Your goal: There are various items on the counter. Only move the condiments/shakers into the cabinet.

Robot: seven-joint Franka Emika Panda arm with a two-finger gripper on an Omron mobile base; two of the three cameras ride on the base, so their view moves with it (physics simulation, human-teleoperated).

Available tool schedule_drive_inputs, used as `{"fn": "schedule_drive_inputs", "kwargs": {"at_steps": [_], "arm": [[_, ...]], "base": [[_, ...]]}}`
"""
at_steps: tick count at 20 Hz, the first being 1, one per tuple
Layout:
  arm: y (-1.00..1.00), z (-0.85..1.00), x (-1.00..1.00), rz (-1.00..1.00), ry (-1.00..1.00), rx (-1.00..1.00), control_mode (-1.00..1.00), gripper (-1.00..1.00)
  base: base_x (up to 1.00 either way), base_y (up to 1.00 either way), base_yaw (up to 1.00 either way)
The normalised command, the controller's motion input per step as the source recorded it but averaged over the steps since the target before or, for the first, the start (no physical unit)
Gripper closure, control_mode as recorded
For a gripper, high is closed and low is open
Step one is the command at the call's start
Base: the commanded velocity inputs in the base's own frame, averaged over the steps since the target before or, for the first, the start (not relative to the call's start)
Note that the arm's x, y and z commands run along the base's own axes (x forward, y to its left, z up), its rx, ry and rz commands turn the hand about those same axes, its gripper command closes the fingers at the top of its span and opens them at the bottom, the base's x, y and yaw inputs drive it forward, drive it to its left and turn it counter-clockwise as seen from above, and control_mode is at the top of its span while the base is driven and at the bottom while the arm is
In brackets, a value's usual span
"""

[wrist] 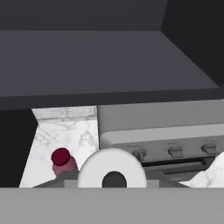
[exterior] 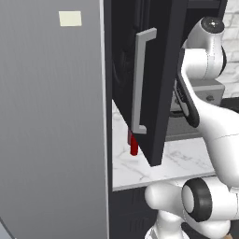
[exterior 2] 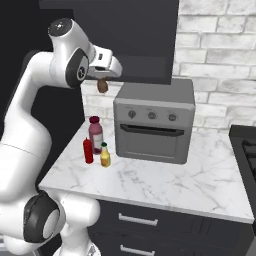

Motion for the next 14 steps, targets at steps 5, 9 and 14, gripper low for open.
{"fn": "schedule_drive_inputs", "kwargs": {"at_steps": [5,9,14], "arm": [[0.0,0.14,0.27,0.0,-0.04,0.0,-1.0,1.0],[0.0,0.28,0.15,0.0,-0.1,0.0,-1.0,1.0],[0.0,0.39,0.01,0.0,-0.18,0.0,-1.0,1.0]], "base": [[0.0,0.0,0.0],[0.0,0.0,0.0],[0.0,0.0,0.0]]}}
